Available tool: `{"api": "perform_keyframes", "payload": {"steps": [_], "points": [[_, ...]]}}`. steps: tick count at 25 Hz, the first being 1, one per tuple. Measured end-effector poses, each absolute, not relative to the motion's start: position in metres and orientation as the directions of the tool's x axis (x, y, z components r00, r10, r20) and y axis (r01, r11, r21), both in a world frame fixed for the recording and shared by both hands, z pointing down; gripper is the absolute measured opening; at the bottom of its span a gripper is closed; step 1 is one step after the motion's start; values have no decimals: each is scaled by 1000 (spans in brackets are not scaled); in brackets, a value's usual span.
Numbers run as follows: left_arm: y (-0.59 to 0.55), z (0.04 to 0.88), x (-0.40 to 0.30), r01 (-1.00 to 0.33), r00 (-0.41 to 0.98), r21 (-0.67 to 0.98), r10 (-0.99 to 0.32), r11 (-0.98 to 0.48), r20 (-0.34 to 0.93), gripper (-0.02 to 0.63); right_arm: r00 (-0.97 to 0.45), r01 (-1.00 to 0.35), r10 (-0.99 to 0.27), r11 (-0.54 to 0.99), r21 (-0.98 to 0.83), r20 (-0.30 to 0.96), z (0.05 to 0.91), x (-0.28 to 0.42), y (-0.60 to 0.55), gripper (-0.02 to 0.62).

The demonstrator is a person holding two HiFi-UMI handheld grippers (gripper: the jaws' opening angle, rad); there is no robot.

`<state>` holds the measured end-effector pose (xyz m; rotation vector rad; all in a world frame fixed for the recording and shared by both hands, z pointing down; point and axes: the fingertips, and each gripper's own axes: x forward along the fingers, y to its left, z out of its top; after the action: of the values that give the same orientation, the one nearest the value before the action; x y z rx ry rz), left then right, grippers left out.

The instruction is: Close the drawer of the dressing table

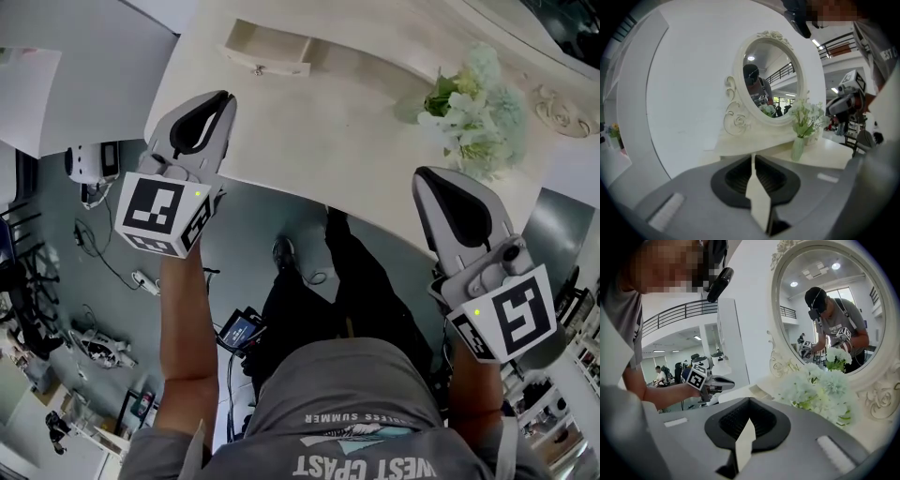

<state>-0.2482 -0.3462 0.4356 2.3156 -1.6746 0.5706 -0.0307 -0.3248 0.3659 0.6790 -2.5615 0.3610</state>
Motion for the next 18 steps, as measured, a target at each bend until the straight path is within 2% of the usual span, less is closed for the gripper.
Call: {"api": "perform_keyframes", "payload": {"steps": [18], "points": [[-392,532,-258,-951,264,15,-787,-308,558,120,-766,-525,-361,830,-191,532,410,-32,-328,2]]}}
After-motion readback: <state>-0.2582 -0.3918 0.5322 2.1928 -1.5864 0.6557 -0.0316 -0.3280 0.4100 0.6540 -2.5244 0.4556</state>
